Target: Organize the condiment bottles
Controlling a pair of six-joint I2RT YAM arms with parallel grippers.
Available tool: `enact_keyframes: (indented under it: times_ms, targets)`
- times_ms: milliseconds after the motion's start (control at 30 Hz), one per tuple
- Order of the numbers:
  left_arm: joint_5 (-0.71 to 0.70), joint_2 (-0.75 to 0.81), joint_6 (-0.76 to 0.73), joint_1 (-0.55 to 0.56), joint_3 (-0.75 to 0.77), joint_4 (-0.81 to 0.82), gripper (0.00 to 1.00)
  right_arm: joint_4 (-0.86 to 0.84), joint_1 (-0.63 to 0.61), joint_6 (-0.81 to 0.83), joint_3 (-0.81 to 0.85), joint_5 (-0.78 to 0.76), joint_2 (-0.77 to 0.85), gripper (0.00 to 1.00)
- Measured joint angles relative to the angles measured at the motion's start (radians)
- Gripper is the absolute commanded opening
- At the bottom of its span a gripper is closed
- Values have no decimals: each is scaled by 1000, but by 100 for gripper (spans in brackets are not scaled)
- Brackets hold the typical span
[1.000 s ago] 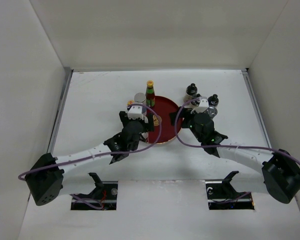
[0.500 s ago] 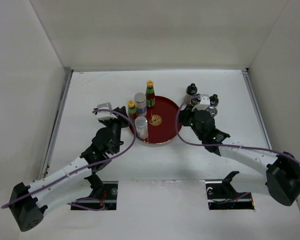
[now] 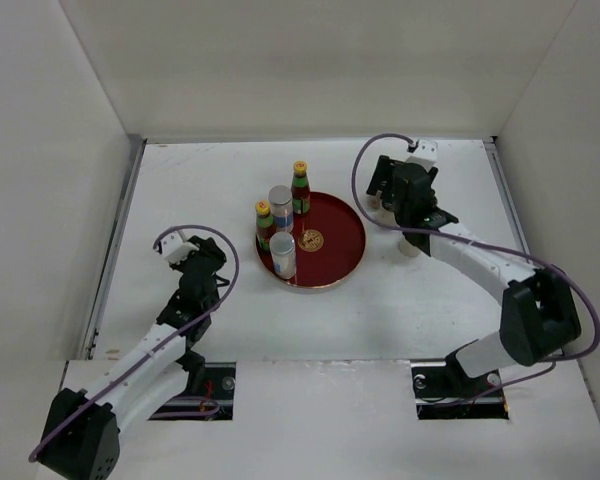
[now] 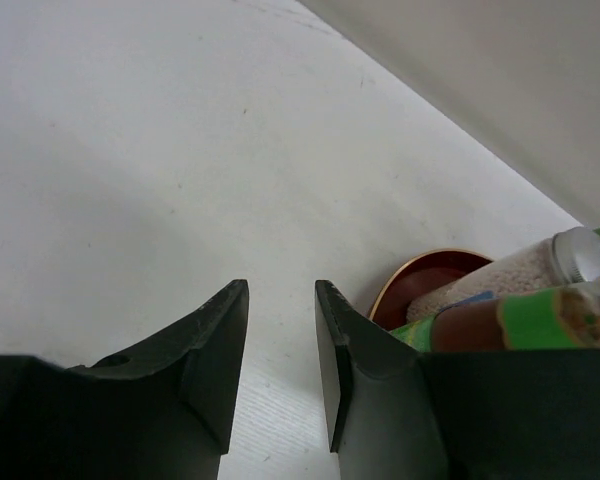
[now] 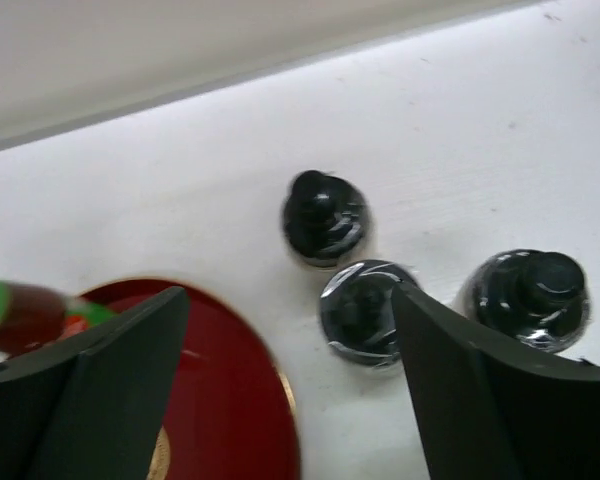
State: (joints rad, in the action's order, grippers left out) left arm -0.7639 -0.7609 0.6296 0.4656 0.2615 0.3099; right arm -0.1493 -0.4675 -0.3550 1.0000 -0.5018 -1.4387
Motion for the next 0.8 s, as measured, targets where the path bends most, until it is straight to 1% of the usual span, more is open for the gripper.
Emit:
enact_keyframes:
  times_ms: [100,167,267,433,667,767,800]
  targets:
    - [60,-2,45,-42,-37,6,35,38,47,16,32,-7,-63,98]
    - [89,-14,61,-47,-52,23,37,72,70,26,56,-9,-108,100]
    - [124,-43,77,-46,-54,47,41,121,85,42,99,-10,-170,100]
    - [146,-48,91,-46,-64,76,43,167,94,54,112,7,-197,100]
    - [158,-80,100,-46,-66,106,43,189,101,66,143,37,-235,91]
    - [160,-74,100,-48,-67,106,44,195,101,68,150,43,-264,89]
    - [162,-66,100,-52,-69,106,44,198,101,68,150,45,-272,87]
